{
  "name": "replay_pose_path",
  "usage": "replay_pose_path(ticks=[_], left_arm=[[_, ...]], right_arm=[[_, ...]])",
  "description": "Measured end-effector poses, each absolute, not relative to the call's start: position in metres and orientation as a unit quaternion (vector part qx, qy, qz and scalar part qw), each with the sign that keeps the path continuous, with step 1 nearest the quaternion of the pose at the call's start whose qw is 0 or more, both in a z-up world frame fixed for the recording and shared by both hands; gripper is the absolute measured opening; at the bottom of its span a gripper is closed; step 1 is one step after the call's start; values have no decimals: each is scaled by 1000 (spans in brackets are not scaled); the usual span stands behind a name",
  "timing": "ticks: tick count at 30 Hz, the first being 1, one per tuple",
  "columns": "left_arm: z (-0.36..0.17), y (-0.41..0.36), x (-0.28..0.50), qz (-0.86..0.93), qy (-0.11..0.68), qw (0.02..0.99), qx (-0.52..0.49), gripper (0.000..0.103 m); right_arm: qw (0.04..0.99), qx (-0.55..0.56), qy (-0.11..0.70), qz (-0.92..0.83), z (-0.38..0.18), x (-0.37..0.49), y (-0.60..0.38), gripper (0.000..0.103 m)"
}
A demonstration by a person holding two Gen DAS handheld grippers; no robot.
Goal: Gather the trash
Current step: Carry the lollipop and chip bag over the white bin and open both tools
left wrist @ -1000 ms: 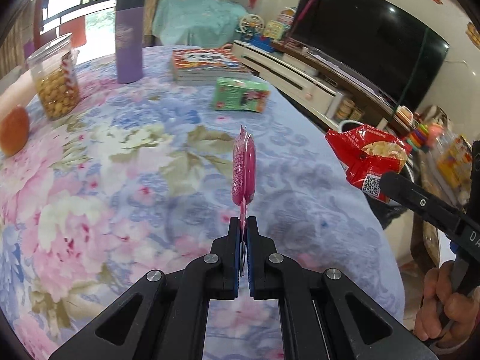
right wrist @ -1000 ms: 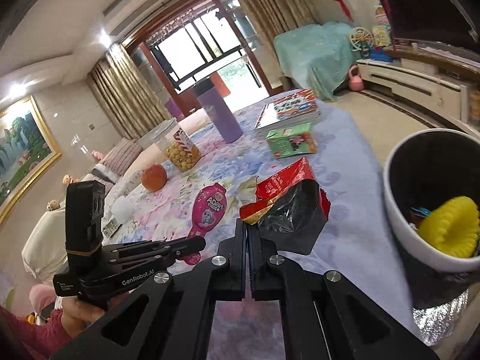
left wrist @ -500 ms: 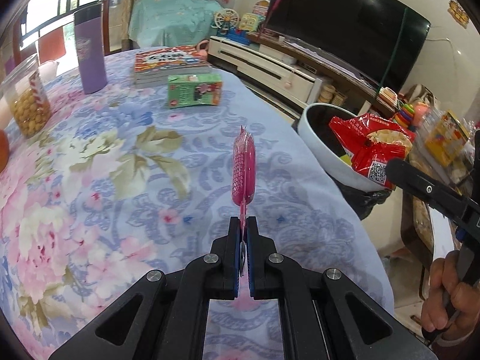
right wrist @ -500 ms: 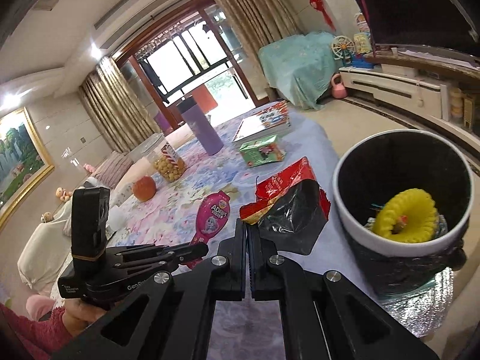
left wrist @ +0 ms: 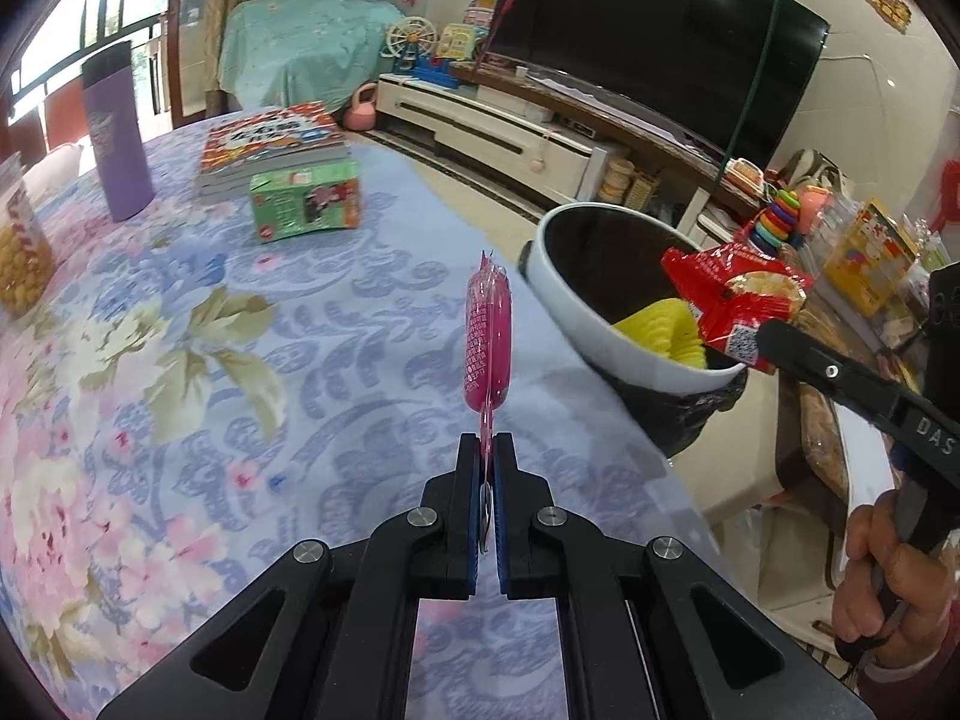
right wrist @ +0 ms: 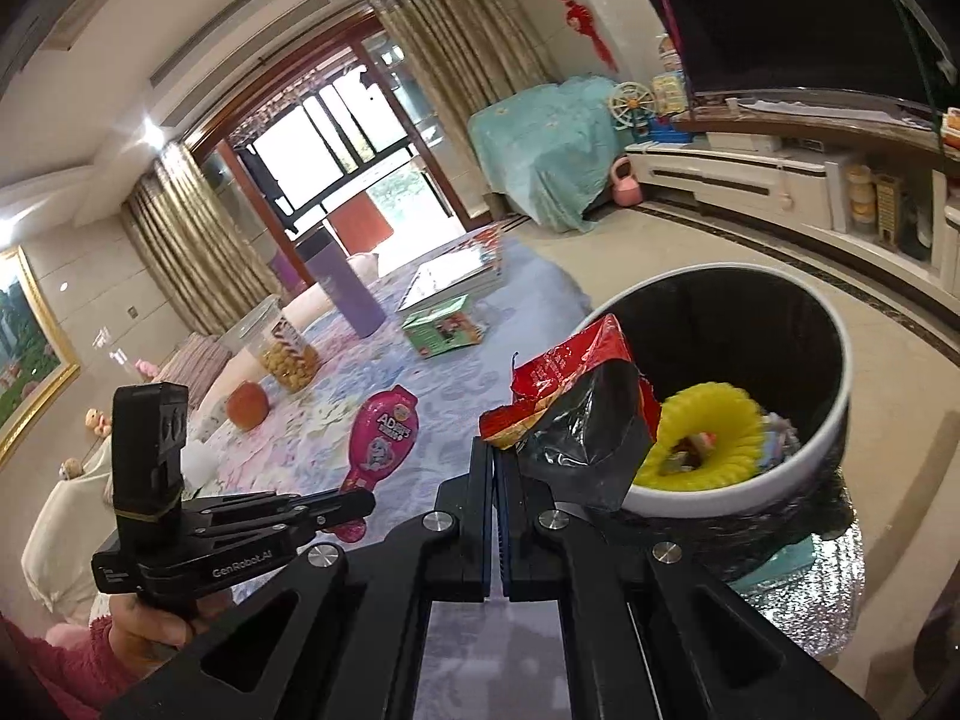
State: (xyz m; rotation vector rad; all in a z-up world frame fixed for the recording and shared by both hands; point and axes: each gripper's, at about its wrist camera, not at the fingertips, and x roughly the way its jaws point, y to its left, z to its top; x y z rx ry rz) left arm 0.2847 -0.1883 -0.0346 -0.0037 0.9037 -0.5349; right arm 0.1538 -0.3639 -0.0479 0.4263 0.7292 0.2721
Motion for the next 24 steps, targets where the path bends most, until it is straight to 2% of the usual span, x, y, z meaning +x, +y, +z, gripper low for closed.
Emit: replay_pose_path(ticks=[24], left_arm=[[-19, -268, 317, -303, 422, 854, 40, 2]], right_arm=[[901, 218, 363, 97, -56, 168, -418, 1]])
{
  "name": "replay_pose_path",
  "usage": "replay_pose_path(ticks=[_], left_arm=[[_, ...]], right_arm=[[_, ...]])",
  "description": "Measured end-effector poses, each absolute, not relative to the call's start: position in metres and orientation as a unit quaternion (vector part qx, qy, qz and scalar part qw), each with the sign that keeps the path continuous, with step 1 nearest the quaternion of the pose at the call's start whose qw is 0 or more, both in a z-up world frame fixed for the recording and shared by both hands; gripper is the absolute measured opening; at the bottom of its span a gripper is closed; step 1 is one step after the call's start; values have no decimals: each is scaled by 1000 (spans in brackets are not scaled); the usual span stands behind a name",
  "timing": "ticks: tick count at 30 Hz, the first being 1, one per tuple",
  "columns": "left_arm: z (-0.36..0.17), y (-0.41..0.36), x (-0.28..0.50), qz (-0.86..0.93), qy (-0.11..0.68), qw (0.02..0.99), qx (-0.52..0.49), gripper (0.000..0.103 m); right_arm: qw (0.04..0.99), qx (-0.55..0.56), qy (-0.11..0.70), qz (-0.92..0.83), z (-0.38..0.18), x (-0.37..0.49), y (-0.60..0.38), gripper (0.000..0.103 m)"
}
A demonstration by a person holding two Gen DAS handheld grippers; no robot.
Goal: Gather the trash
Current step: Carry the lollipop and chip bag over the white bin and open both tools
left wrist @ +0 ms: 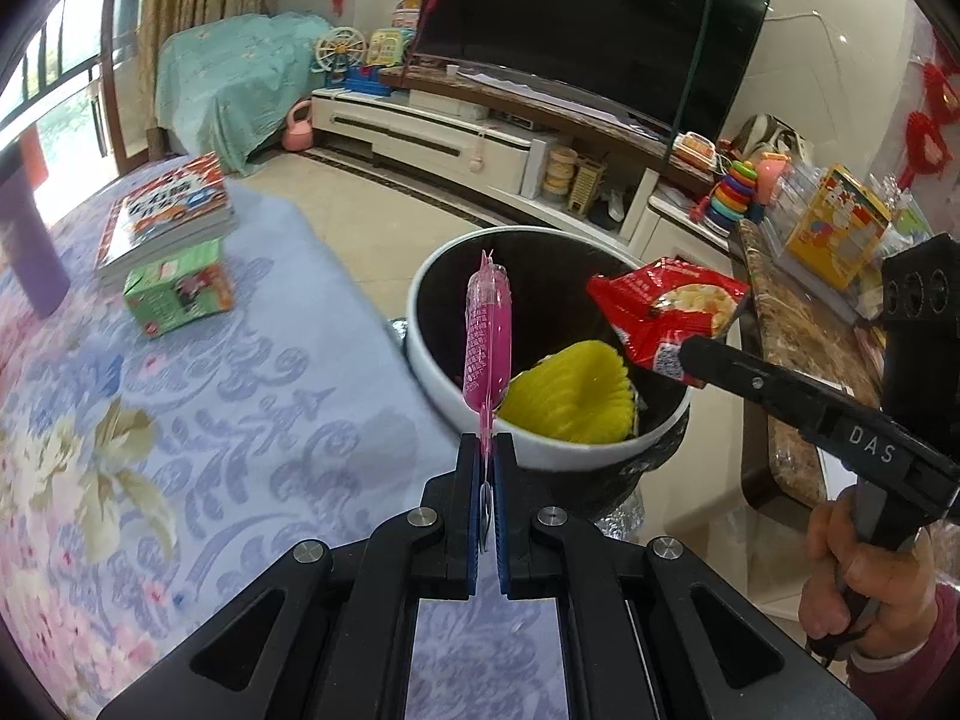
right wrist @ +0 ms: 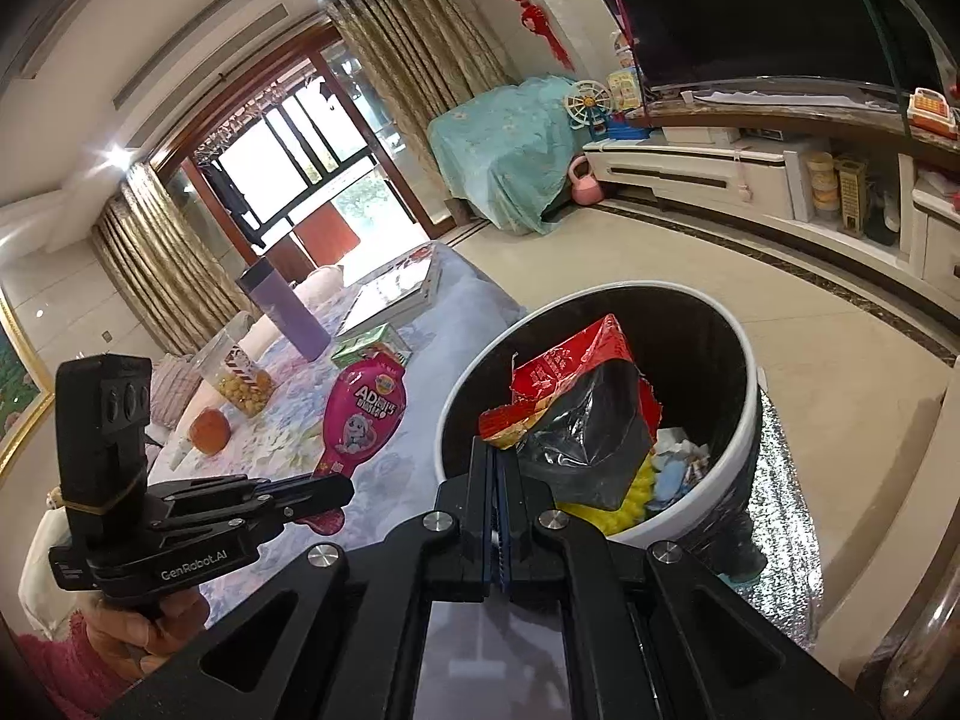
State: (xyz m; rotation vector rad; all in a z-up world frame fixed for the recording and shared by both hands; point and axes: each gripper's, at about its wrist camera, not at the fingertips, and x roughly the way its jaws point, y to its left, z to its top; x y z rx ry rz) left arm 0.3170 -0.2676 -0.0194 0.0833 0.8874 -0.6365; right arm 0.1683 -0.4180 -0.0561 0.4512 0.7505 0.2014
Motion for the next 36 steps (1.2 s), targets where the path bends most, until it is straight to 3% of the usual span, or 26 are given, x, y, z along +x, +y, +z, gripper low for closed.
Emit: replay_pose_path(ticks=[36], left_arm=[[-40, -329, 374, -301, 456, 835, 57, 3]], right_arm=[[883, 228, 401, 90, -75, 208, -450, 4]])
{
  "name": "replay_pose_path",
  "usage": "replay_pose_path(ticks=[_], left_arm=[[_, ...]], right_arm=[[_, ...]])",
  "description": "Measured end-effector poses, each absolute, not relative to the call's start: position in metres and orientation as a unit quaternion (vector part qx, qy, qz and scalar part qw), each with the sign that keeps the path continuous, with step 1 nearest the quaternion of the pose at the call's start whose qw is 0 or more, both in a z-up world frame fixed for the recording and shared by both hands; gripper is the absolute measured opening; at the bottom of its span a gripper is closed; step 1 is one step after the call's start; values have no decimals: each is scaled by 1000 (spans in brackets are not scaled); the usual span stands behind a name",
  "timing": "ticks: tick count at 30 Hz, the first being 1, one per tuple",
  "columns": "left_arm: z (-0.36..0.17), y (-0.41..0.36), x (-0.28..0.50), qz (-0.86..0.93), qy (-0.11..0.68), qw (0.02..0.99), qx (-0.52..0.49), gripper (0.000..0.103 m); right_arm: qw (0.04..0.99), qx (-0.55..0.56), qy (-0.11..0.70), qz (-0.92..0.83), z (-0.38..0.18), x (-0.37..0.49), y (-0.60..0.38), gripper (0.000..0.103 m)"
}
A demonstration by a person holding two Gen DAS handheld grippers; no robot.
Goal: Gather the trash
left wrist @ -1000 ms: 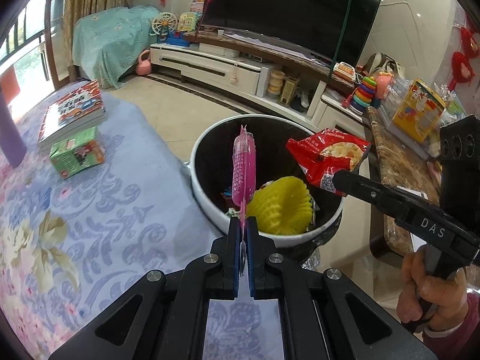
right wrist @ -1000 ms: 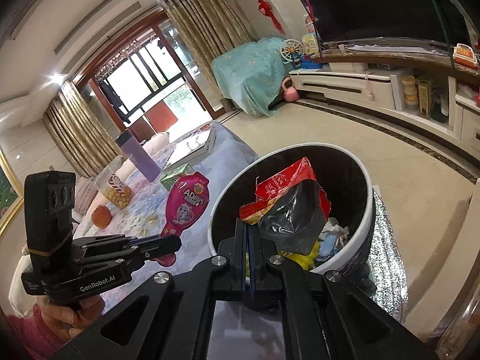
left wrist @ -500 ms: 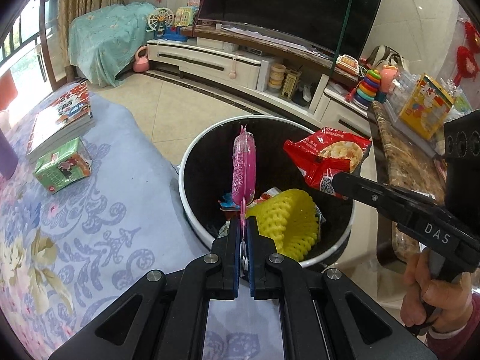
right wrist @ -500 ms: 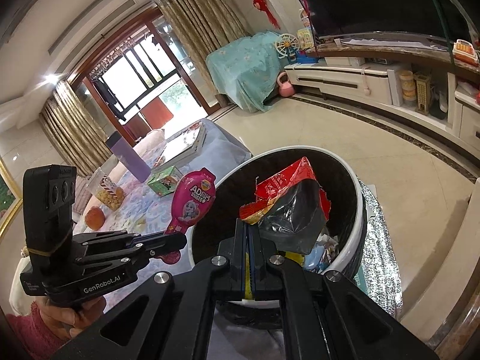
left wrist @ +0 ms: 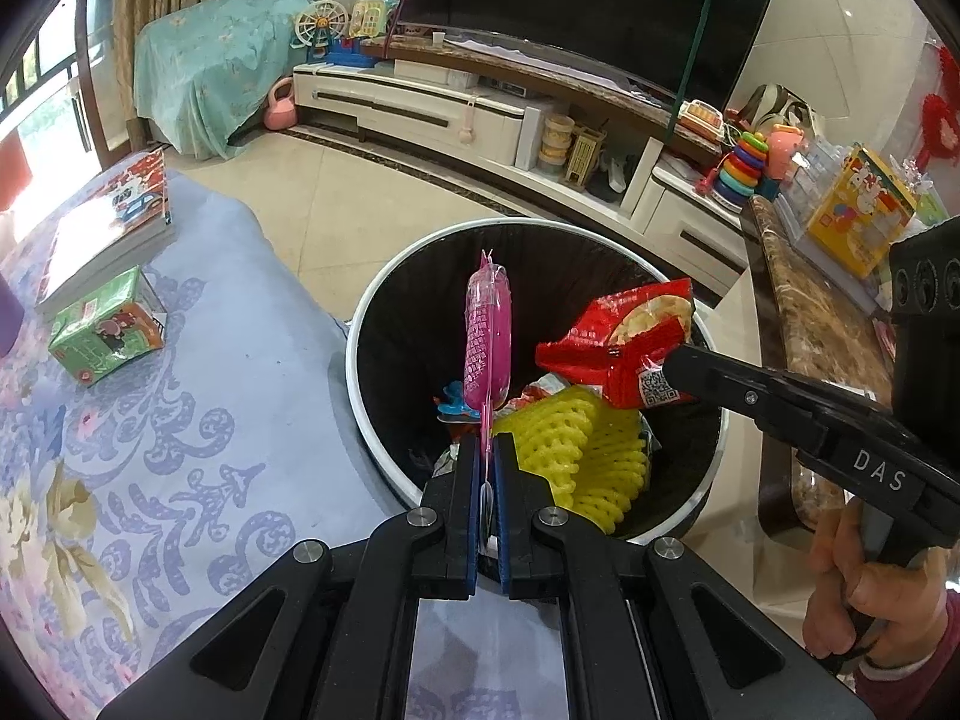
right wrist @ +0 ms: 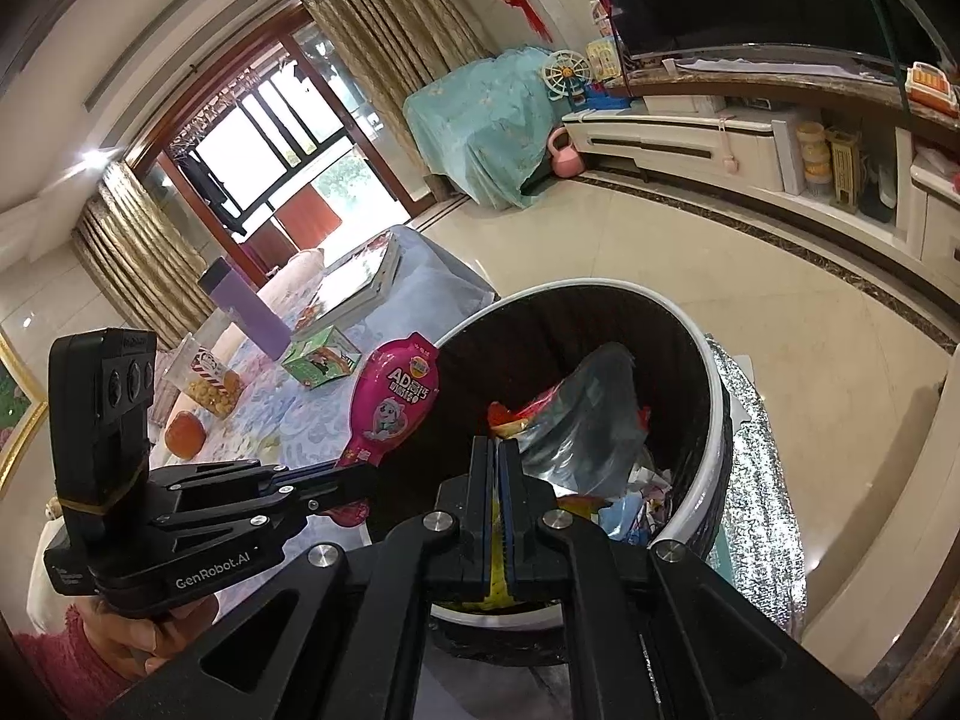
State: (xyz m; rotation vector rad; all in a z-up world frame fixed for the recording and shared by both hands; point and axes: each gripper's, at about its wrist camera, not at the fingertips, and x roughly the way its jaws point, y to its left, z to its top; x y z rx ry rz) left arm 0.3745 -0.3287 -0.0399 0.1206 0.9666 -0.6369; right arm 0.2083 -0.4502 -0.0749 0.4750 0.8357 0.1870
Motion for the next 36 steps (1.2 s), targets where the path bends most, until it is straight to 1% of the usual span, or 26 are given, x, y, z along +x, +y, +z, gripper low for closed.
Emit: replay_pose_path(ticks=[2, 3, 4, 5, 6, 7, 8, 9, 10, 11, 12, 13, 15, 17, 18, 20, 21, 22, 25, 27, 29, 32, 36], left_arm=[[-40, -331, 375, -305, 458, 833, 56, 3], [-40, -331, 375, -305, 459, 832, 57, 5], [-41, -332, 376, -303, 463, 831, 58, 12], [-41, -331, 377, -301, 466, 830, 56, 23], [-39, -330, 377, -299, 463, 833, 52, 28], [-38, -328, 376, -296, 459, 836, 50, 36], [-38, -326, 376, -295, 458, 837, 49, 40], [-37, -324, 375, -295, 456, 838, 45, 41], [-36, -321, 373, -296, 455, 839, 41, 41], [-35, -317, 371, -296, 453, 840, 38, 42], [-34, -314, 369, -293, 450, 843, 37, 43], [-33, -309, 366, -290, 446, 846, 36, 47], [-32, -298, 360, -285, 440, 851, 30, 50], [-32, -287, 353, -280, 438, 854, 20, 51], [-32, -279, 349, -277, 437, 856, 12, 51], [-33, -265, 339, -274, 436, 857, -3, 53], [-33, -255, 333, -268, 434, 860, -13, 53], [-34, -248, 328, -265, 433, 862, -18, 54], [-38, -228, 308, -251, 427, 868, -32, 56], [-40, -215, 294, -245, 421, 872, -41, 59], [-40, -200, 276, -240, 407, 880, -46, 69], [-41, -184, 253, -230, 384, 893, -47, 73], [-39, -159, 221, -209, 355, 910, -46, 79]], right_arm=[[881, 229, 403, 90, -75, 208, -451, 6], [881, 228, 404, 90, -75, 209, -451, 6], [881, 228, 405, 89, -76, 209, -451, 6], [881, 228, 405, 87, -75, 209, -452, 7], [881, 229, 405, 84, -75, 208, -453, 7], [881, 231, 405, 84, -75, 208, -454, 7], [881, 232, 404, 82, -75, 207, -454, 9], [881, 234, 403, 79, -74, 205, -455, 10], [881, 235, 403, 76, -73, 204, -456, 15], [882, 238, 401, 74, -72, 202, -457, 26], [882, 240, 399, 72, -72, 201, -457, 33], [883, 240, 396, 71, -70, 199, -457, 42], [887, 240, 387, 73, -66, 195, -454, 49], [892, 237, 379, 74, -60, 191, -451, 58], [894, 235, 376, 73, -58, 190, -449, 60], [899, 230, 366, 71, -53, 186, -445, 69], [902, 228, 361, 68, -51, 182, -442, 71], [904, 226, 357, 65, -49, 179, -438, 75], [909, 223, 348, 57, -47, 168, -427, 89], [912, 223, 341, 50, -47, 158, -418, 91], [913, 219, 341, 43, -49, 150, -407, 94], [913, 218, 342, 35, -52, 138, -390, 100], [924, 191, 332, 13, -52, 120, -369, 101]])
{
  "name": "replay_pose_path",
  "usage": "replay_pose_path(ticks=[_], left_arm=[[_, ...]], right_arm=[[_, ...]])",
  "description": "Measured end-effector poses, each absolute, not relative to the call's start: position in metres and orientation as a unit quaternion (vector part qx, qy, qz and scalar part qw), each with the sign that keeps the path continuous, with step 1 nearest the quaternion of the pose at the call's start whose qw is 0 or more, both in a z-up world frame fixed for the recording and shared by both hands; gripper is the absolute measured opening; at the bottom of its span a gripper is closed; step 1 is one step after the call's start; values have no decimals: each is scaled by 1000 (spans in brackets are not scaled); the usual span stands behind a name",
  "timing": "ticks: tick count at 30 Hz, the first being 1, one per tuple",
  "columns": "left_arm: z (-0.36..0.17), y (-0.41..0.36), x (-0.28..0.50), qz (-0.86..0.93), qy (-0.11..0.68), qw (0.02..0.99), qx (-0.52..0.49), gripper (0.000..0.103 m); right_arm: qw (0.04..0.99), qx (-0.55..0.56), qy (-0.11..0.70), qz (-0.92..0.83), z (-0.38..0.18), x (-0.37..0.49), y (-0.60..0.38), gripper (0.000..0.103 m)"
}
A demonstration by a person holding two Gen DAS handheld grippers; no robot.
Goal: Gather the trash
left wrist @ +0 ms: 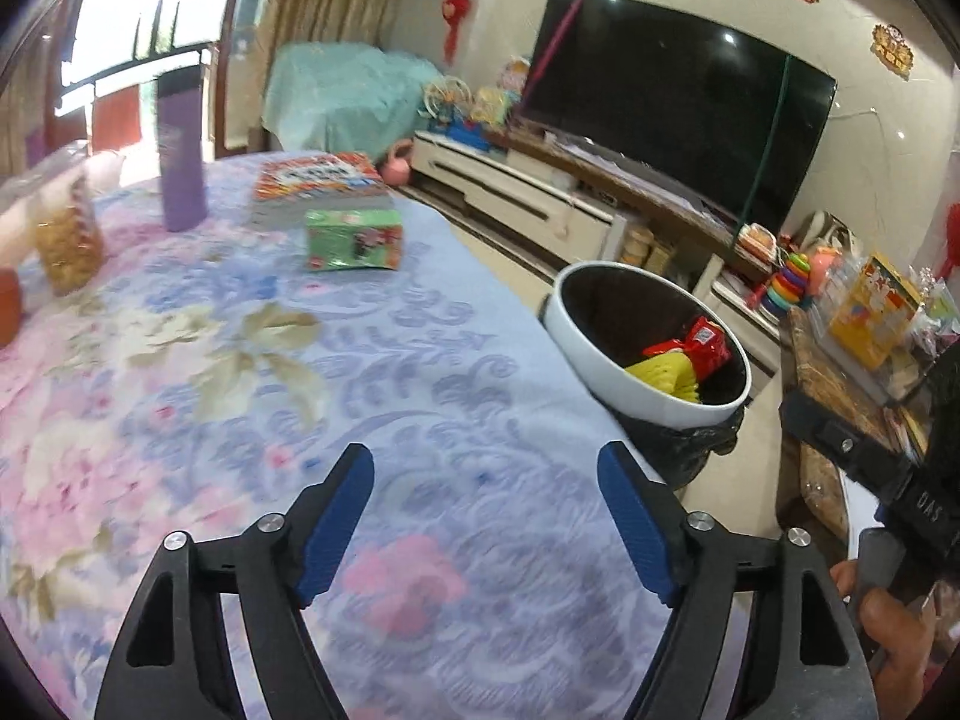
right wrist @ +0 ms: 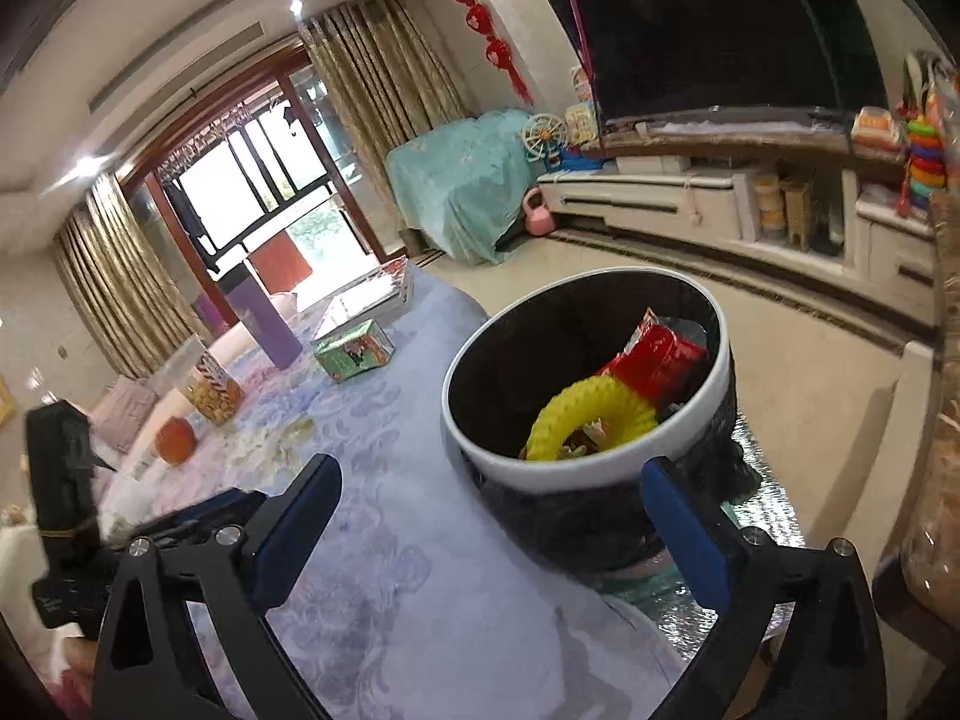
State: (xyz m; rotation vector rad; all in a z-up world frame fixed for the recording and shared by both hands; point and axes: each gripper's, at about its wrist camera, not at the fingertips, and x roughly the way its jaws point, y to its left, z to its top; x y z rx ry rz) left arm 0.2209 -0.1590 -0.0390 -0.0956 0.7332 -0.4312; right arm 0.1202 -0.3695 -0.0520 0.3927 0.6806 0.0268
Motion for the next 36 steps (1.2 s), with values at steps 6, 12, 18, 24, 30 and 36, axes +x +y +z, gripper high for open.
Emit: replay_pose_path(ticks=[6, 12, 18, 24, 30, 36], left_arm=[[-34, -132, 172, -170, 306, 936, -45, 85], [-19, -120, 124, -166, 255, 952, -41, 88], [-9, -109, 69, -121, 174, 977, -14, 103], [-19, -107, 39, -77, 153, 985, -6, 103], [-24, -115, 38, -61, 164, 985, -5, 103], [-22, -117, 50, -52, 167, 985, -7, 103]], right_arm=[[936, 150, 318, -20, -50, 98, -343, 103], [952, 110, 284, -36, -32, 76, -325, 103], [978, 51, 191, -72, 5, 44, -306, 103], [981, 32, 181, -69, 1, 43, -292, 103], [981, 31, 180, -68, -13, 40, -286, 103], [979, 33, 191, -66, -17, 41, -286, 103]])
